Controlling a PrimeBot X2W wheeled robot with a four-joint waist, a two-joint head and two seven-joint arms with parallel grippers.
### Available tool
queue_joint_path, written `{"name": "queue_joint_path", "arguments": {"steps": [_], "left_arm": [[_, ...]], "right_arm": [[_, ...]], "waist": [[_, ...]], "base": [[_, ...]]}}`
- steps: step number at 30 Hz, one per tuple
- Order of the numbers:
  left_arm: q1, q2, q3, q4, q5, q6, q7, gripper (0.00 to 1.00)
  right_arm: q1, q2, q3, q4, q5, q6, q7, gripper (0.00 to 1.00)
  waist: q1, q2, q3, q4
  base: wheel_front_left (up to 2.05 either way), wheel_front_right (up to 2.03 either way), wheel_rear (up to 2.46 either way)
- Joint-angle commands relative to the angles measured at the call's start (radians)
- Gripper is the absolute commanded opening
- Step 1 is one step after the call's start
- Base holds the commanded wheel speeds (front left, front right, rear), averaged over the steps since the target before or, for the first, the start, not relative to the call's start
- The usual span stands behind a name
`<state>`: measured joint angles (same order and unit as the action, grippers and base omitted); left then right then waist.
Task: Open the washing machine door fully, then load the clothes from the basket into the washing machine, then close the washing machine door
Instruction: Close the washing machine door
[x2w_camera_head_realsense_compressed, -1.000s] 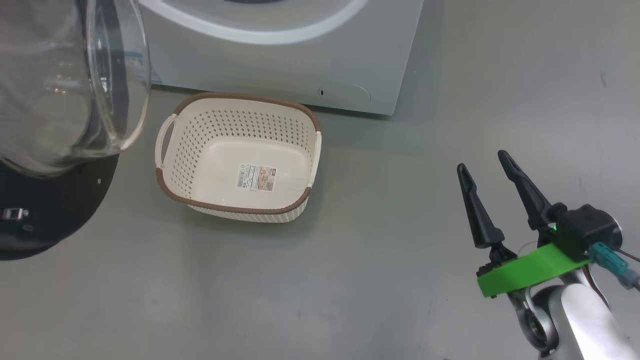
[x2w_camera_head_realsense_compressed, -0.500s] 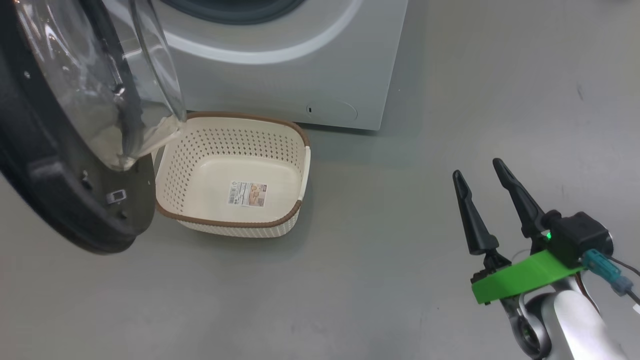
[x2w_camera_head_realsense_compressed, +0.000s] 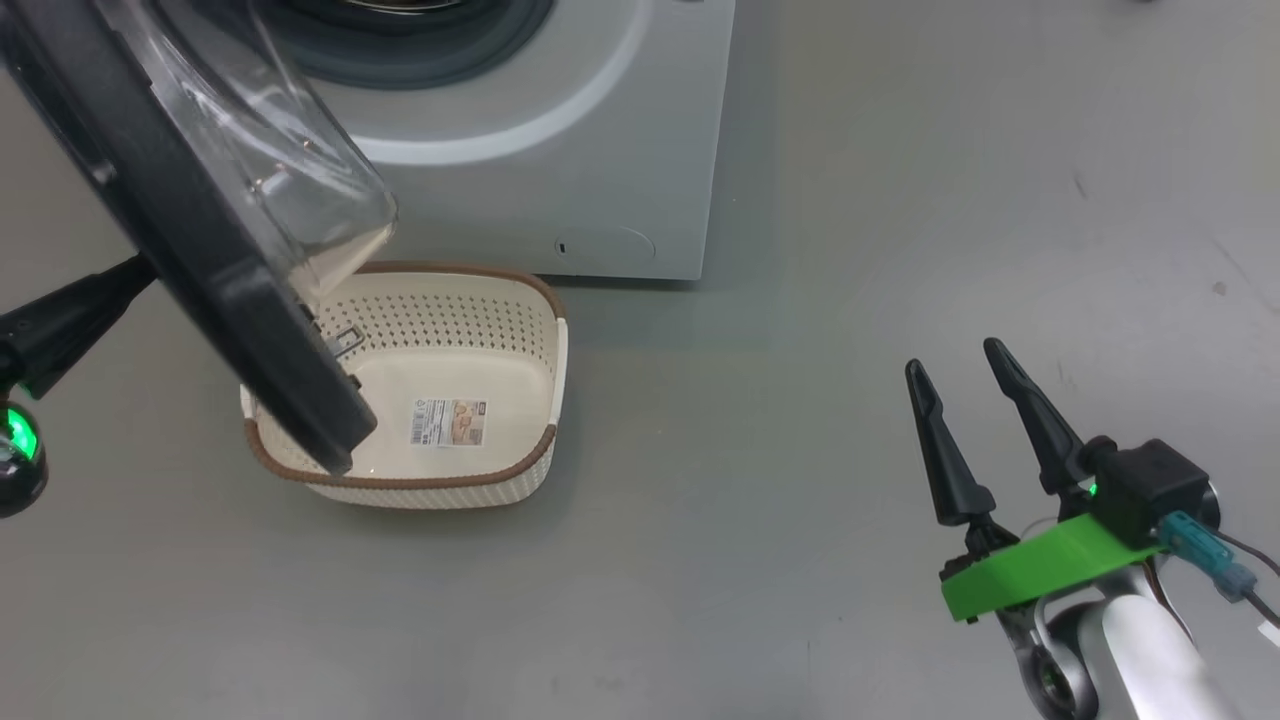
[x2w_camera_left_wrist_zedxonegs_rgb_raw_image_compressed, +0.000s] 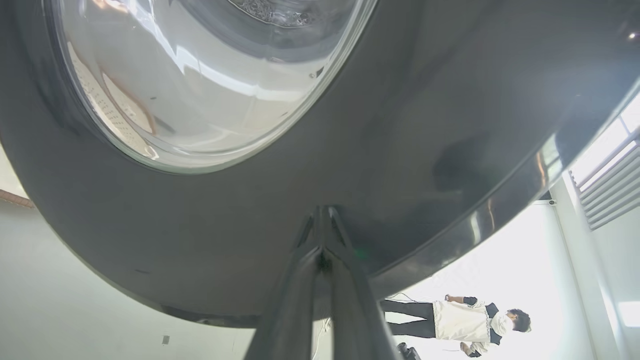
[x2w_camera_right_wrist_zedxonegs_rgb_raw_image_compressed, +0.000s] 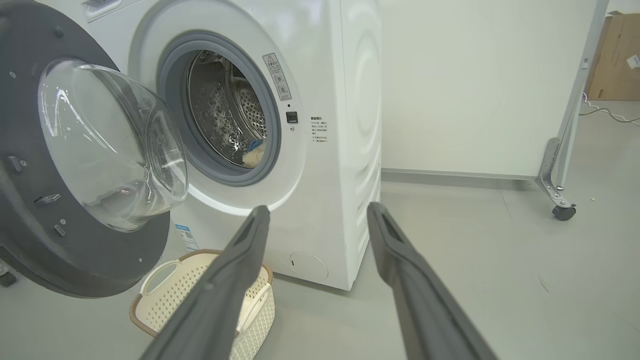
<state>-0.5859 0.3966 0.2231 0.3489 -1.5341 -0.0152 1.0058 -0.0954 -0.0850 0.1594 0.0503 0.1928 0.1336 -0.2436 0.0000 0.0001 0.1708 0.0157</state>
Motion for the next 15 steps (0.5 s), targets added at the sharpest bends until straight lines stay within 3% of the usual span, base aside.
{"name": "queue_joint_path", "arguments": {"steps": [1,15], "left_arm": [[-0.022,0.039,0.035,-0.046,-0.006,0.001,-0.002,0.0],[-0.026,-0.046,0.01,-0.03,0.035,-0.032,-0.095,0.0]], "right_arm": [[-0.005,0.004,0.016,-0.028,0.003,-0.003,-0.012,1.0],[-0.01,0.011,0.019,-0.022,0.005,-0.003,-0.015,1.0]], "waist": [[0.0,-0.0001,-0.004,-0.011],[0.0,-0.0001,-0.001,-0.113]], "base": [[0.0,0.0,0.0],[0.0,0.0,0.0]]}}
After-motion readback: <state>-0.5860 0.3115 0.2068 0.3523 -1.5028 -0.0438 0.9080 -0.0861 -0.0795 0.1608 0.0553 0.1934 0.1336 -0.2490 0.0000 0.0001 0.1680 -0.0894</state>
